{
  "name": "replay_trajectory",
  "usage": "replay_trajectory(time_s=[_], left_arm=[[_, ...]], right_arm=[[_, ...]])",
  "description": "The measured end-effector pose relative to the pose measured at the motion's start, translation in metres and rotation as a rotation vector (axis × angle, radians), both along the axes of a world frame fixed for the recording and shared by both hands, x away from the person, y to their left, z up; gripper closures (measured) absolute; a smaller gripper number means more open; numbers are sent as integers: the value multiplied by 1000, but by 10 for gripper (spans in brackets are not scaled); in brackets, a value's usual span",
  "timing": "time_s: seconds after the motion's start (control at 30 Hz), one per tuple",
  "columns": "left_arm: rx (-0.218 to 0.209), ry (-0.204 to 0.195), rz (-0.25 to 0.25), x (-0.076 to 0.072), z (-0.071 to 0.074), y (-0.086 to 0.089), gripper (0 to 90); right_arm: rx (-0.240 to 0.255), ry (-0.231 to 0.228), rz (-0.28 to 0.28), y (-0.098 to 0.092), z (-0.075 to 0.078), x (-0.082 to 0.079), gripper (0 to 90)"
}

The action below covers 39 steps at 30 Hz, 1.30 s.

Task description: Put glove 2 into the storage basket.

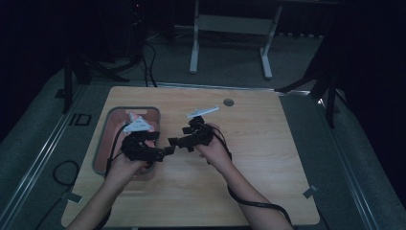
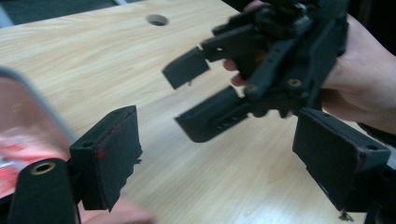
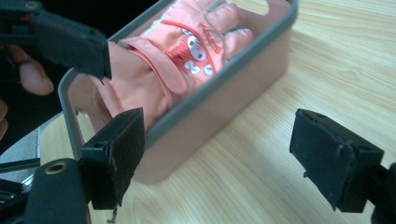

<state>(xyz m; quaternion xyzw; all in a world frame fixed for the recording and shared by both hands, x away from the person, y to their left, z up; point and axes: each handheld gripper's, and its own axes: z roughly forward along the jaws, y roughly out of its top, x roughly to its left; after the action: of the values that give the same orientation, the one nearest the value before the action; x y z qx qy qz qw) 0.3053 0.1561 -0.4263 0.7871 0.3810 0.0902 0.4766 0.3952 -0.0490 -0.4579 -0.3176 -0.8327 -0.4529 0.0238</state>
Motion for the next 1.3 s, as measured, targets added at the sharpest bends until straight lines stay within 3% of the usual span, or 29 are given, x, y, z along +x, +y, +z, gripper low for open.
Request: replay_trajectory(time_s=[0.4, 0.6, 0.8, 1.1, 1.3], left_arm=[[7, 6, -111, -10, -20, -46, 153], [17, 6, -148, -14, -35, -62, 153], [50, 9, -170, -15, -50, -73, 153], [60, 28, -213, -18, -72, -84, 153], [95, 23, -242, -20, -87, -92, 153]], right_arm=[[2, -23, -30, -46, -16, -10, 181], [-26, -53, -23, -65, -30, -17, 180], [-53, -50, -29, -80, -46, -24, 172], [-42, -35, -37, -99, -66, -30, 172], [-61, -35, -31, -105, -77, -35, 171]])
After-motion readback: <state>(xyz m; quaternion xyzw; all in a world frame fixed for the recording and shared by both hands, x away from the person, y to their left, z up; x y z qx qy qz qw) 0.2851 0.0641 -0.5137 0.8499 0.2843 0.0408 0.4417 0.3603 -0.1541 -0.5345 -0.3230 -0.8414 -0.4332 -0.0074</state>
